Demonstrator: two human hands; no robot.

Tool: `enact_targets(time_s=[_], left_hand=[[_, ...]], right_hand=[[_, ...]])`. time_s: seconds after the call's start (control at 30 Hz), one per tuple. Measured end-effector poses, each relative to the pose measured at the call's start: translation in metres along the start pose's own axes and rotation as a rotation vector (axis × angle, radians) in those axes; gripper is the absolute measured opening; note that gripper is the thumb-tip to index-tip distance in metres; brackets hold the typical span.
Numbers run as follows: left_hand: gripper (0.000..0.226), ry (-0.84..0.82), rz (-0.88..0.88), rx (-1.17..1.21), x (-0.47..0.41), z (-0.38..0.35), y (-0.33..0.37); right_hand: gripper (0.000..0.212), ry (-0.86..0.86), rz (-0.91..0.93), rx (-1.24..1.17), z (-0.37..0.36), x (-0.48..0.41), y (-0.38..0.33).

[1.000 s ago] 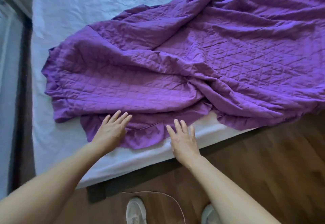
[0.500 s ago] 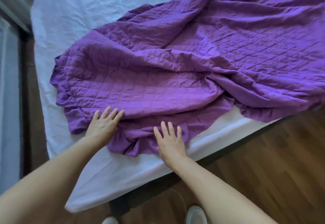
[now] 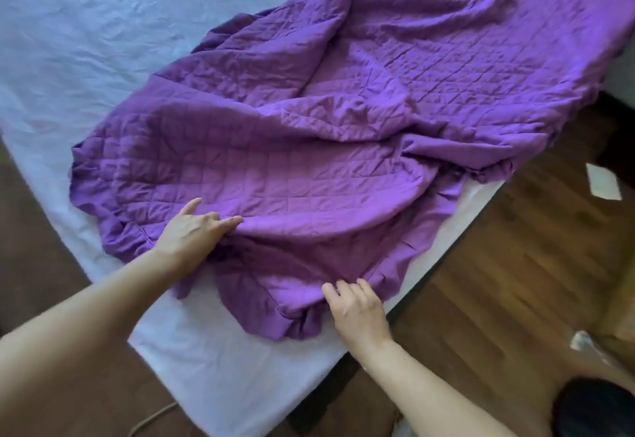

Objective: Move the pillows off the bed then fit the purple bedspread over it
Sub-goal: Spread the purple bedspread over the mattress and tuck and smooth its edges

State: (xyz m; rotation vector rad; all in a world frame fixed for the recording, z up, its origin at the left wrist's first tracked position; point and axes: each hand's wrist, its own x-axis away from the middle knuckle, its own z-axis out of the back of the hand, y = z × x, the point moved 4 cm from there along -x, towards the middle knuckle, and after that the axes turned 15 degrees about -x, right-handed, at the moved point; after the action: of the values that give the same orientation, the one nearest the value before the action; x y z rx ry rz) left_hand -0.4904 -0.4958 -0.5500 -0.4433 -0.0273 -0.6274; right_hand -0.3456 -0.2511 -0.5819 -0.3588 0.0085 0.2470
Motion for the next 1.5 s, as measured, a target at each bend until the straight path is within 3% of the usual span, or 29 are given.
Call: enact_targets(time_s=[0.13,0.27,0.4,0.5,0.63,0.73,0.87,0.93,1.0,1.07,1.2,1.27,1.37,1.43,1.5], left_hand=[[0.058,-0.376,-0.178,-0.161,0.027,0.016,-0.022],[0.046,-0.536,-0.294,-0.343,0.06,0.02,-0.03],[0.047,-0.631,-0.304,-0.348,0.08,0.006,-0.025],[0.051,-0.579,-0.278,-0.314,0.092,-0.014,-0.018],[0.07,-0.139,-0.083,-0.118,0.099,-0.019,0.0],[0.06,0.059,-0.185,0.083,0.116,-0.004,0.05],[0.033,0.03,-0.465,0.156,0.15,-0.001,0.117],[0.052,-0.13,-0.511,0.085,0.162,-0.007,0.131],[0.052,-0.161,-0.499,0.049,0.166,-0.013,0.142],[0.032,-0.164,-0.446,0.075,0.163,-0.01,0.147],[0.014,-0.052,-0.396,0.389,0.167,0.007,0.148],[0.015,-0.046,-0.435,0.488,0.179,0.01,0.142],[0.026,-0.024,-0.458,0.415,0.197,0.007,0.127],[0.027,-0.06,-0.471,0.377,0.201,0.005,0.123],[0.027,-0.077,-0.488,0.326,0.201,0.003,0.127]], right_hand=[[0.015,-0.025,0.048,-0.042,-0.003,0.049,-0.057],[0.01,-0.03,0.021,-0.071,-0.012,0.071,-0.103],[0.009,0.072,0.029,-0.054,-0.016,0.084,-0.116],[0.01,0.115,0.065,-0.035,-0.017,0.102,-0.117],[0.012,0.099,0.047,-0.064,-0.027,0.122,-0.112],[0.014,0.006,-0.046,-0.148,-0.04,0.123,-0.101],[0.042,-0.056,-0.093,-0.281,-0.037,0.115,-0.092],[0.043,0.004,-0.176,-0.271,-0.025,0.108,-0.076],[0.045,0.039,-0.326,-0.224,-0.017,0.104,-0.052],[0.05,-0.017,-0.43,-0.153,-0.015,0.103,-0.031],[0.086,-0.258,-0.41,-0.043,-0.023,0.106,-0.012],[0.07,-0.292,-0.331,0.013,-0.023,0.107,-0.014],[0.022,-0.17,-0.141,0.136,-0.013,0.102,-0.025],[0.011,-0.095,-0.037,0.13,-0.009,0.103,-0.028],[0.013,-0.095,0.007,0.126,-0.011,0.111,-0.024]])
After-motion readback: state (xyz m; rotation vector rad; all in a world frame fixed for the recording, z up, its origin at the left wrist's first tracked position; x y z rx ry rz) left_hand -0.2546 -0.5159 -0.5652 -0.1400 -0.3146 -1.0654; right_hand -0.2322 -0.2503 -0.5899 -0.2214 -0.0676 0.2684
